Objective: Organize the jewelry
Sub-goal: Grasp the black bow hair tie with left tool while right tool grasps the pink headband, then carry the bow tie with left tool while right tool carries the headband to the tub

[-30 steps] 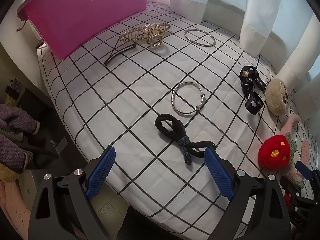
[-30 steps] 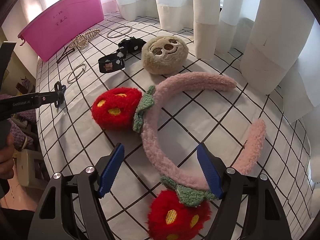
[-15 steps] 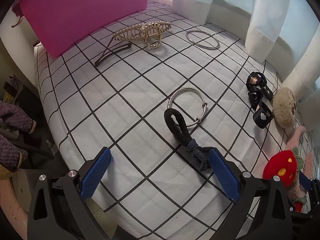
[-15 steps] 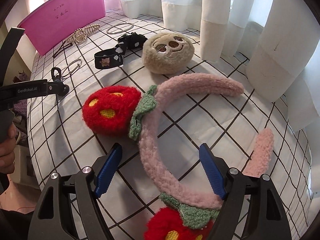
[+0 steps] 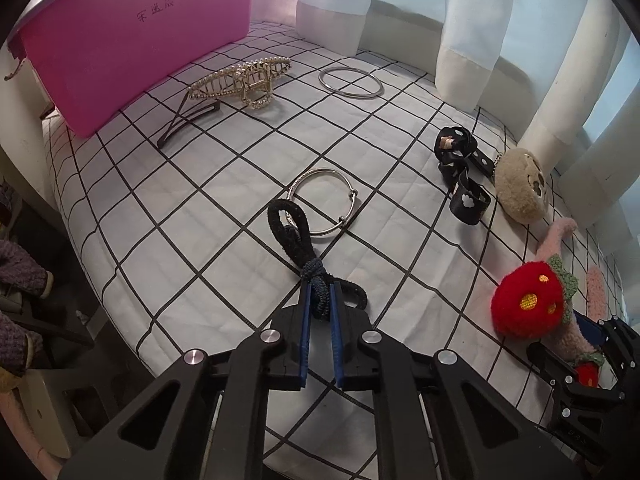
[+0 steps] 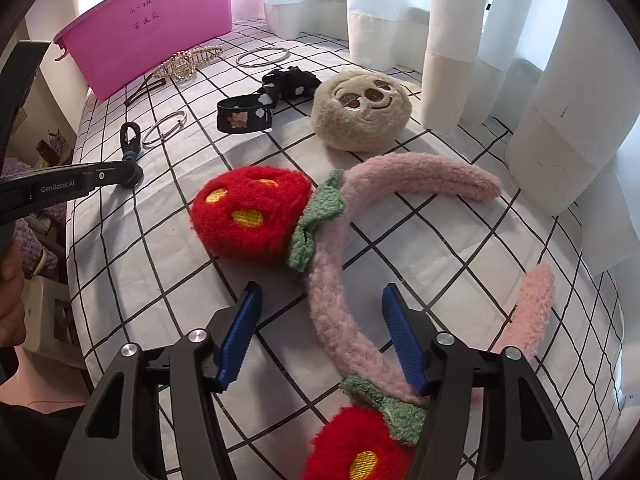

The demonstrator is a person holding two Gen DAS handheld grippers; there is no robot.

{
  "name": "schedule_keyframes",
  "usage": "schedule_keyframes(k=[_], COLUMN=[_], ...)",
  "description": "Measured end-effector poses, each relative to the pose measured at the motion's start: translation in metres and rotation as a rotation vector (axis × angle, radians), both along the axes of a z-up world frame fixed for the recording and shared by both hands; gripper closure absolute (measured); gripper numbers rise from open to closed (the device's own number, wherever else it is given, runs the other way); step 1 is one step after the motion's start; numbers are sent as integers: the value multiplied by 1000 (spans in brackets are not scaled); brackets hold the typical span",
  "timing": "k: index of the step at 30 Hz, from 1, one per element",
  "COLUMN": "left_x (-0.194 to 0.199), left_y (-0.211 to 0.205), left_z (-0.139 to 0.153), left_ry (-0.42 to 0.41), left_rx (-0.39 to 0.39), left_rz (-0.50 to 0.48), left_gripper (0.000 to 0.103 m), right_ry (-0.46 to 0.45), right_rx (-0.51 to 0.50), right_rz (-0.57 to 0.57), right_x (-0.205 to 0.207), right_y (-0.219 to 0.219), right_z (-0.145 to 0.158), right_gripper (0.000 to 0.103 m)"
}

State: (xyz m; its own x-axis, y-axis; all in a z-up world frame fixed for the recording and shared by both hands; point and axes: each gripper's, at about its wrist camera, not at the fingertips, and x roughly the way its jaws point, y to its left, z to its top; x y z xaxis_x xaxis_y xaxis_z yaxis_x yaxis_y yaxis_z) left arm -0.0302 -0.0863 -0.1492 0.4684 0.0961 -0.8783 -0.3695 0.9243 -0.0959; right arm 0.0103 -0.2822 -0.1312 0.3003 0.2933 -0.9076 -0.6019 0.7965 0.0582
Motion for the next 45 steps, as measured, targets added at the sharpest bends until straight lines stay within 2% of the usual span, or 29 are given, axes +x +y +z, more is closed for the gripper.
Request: schedule_keyframes(k=[1, 2, 4, 9, 15, 33, 45], left_x=[-1, -1, -4, -10, -21, -43, -57], left_y=[1, 1, 3, 6, 9, 15, 43], left_z=[0, 0, 1, 4, 20, 101, 152], left_ry=[0, 1, 4, 8, -11, -141, -229], left_rx=[-2, -3, -5, -11, -12, 31, 105], left_rz=[-1, -2, -1, 0, 5, 24, 72], left_gripper=[95, 95, 96, 96, 96, 96, 96], right_ry=[-6, -8, 3, 68, 80, -56, -137], right_rx=[-3, -5, 4, 109, 174, 320, 396], right_rz=[9, 14, 17, -27, -39, 23, 117], right_x=[-2, -3, -4, -1, -6, -1, 9], right_y=[2, 3, 4, -10, -18, -8, 37], right_z=[1, 2, 3, 5, 20, 106, 155], right_gripper=[63, 84, 91, 92, 92, 92, 92])
